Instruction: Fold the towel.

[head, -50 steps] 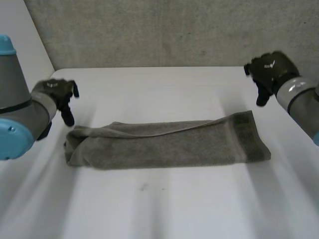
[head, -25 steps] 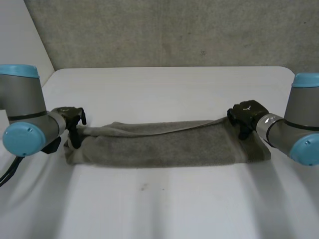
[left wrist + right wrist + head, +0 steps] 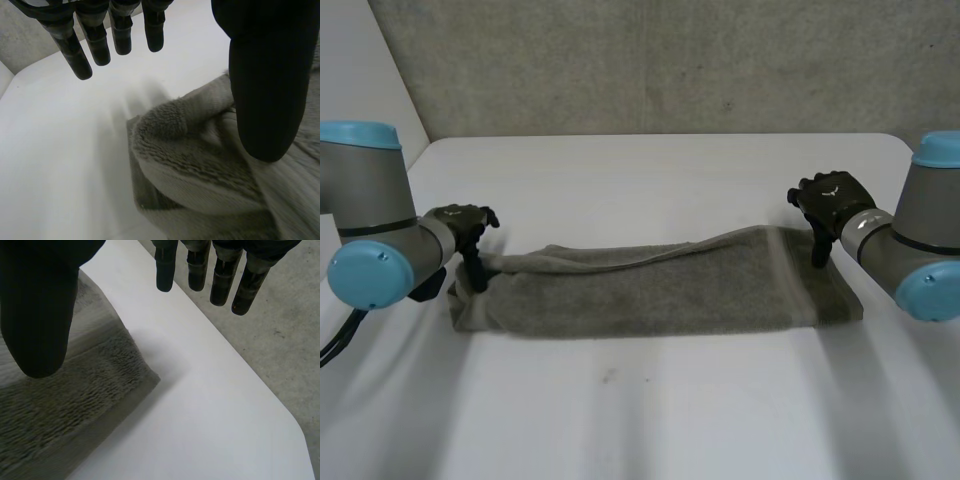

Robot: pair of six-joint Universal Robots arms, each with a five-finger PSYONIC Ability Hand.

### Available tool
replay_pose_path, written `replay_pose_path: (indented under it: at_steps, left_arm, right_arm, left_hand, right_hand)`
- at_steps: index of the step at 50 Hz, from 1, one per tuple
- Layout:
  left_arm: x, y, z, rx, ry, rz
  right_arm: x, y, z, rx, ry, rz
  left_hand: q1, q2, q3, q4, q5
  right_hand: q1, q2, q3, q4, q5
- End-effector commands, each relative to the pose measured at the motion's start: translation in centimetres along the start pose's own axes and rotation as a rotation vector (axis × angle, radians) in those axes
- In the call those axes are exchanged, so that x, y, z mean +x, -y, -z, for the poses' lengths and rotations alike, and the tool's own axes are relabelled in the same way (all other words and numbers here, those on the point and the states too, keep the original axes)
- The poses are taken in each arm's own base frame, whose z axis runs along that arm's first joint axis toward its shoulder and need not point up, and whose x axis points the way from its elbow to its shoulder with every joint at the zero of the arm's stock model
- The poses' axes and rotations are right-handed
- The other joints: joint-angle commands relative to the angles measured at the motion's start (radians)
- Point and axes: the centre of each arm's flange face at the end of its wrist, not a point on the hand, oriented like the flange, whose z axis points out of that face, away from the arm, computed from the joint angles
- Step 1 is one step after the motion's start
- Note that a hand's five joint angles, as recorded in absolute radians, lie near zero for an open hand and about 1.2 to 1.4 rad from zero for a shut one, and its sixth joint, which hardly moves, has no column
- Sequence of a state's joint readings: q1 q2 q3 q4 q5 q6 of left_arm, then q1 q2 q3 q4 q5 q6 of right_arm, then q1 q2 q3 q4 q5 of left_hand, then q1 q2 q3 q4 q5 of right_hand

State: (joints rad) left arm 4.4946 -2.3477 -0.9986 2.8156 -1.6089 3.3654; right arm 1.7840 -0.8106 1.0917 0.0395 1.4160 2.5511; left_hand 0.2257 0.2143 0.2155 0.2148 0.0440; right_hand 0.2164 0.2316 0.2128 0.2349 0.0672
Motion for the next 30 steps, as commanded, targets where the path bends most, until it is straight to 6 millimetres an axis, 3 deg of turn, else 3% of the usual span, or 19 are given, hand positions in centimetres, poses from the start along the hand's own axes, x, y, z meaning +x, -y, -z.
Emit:
replay_pose_path:
  at_steps: [1, 7, 14, 20, 26, 30]
  left_arm:
    - [0.2, -0.2, 1.9, -0.008, -0.019, 0.000]
    - [0.7, 0.2, 2.6, 0.001, -0.030, -0.005]
    - [3.1, 0.8, 5.3, 0.028, -0.093, -0.036]
    - [5.6, 0.0, 6.4, 0.016, -0.196, -0.065]
    - [6.0, -0.1, 6.0, 0.015, -0.210, -0.067]
    - [6.4, -0.7, 3.8, 0.003, -0.207, -0.073]
  right_arm:
    - [-0.5, 0.1, 3.2, -0.032, 0.031, -0.002]
    - [-1.2, -0.4, 3.7, -0.051, 0.051, -0.004]
    - [-1.8, -0.7, 3.6, -0.047, 0.083, -0.015]
    - [-3.0, -0.5, 3.8, -0.038, 0.123, -0.009]
    - [-3.7, -1.1, 4.0, -0.058, 0.143, -0.008]
    - [-3.9, -1.5, 4.2, -0.070, 0.150, -0.004]
  left_hand:
    - [0.275, 0.286, 0.285, 0.286, 0.282]
    - [0.328, 0.340, 0.339, 0.339, 0.336]
    - [0.598, 0.609, 0.608, 0.609, 0.605]
    - [0.625, 0.636, 0.635, 0.636, 0.632]
    - [0.604, 0.616, 0.615, 0.615, 0.611]
    - [0.604, 0.616, 0.615, 0.615, 0.611]
  right_hand:
    - [-0.042, -0.057, -0.038, -0.060, -0.067]
    - [-0.042, -0.057, -0.038, -0.060, -0.067]
    - [0.039, 0.024, 0.042, 0.020, 0.014]
    - [0.042, 0.027, 0.045, 0.023, 0.016]
    - [0.045, 0.029, 0.048, 0.026, 0.019]
    - [0.042, 0.027, 0.045, 0.023, 0.016]
